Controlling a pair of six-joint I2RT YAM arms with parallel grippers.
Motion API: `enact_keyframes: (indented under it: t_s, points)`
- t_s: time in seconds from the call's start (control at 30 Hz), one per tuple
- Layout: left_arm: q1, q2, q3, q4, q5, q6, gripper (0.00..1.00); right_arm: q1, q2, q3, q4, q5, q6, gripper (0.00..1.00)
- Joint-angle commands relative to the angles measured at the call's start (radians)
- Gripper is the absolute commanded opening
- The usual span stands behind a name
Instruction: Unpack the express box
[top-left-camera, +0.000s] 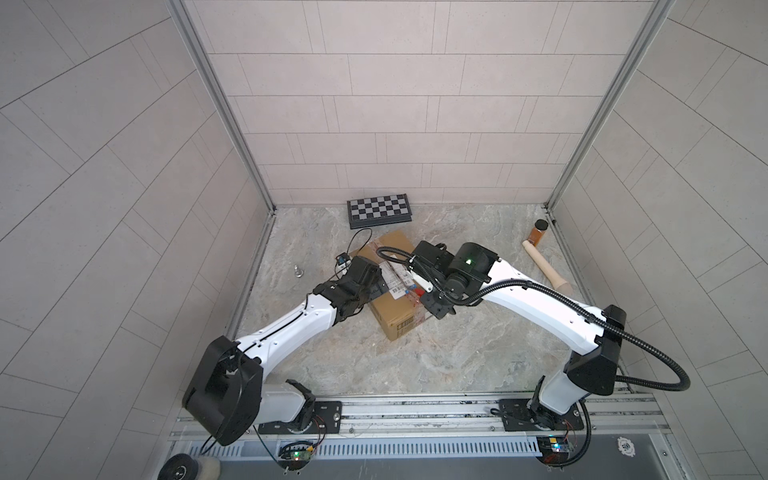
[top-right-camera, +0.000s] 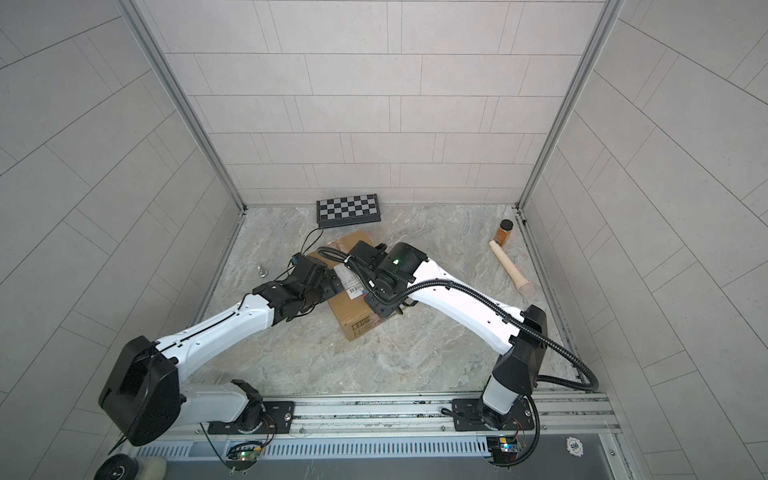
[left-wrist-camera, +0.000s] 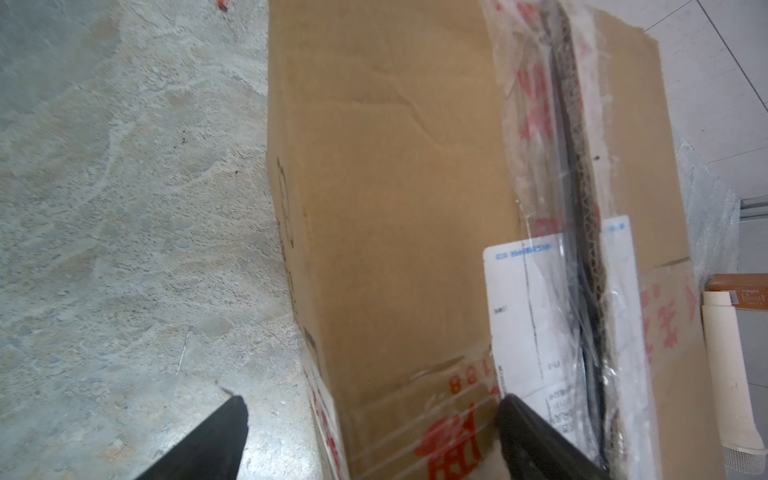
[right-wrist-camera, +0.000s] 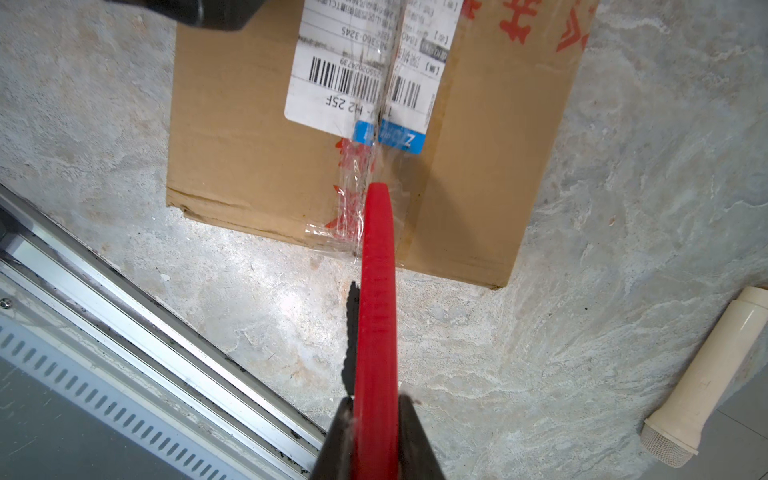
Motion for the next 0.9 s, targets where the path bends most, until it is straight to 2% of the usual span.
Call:
enact_keyframes:
  t_s: [0.0, 0.43, 0.67, 0.87]
  points:
    - [0.005, 0.047, -0.079, -0.156, -0.023, 0.019, 0.96, 0.001, 0.044, -0.017, -0.051, -0.011, 0.023, 0.0]
    - [0.004, 0.037, -0.107, -0.088, 0.022, 0.019, 0.96, 0.01, 0.047, -0.04, -0.045, -0.016, 0.007, 0.0]
    - [-0.002, -0.131, -0.141, 0.035, 0.099, 0.051, 0.98, 0.01, 0.051, -0.066, -0.018, -0.064, -0.023, 0.0]
    - [-0.006, -0.209, -0.054, -0.07, 0.138, 0.008, 0.99, -0.005, 0.098, 0.079, -0.145, -0.117, 0.026, 0.0]
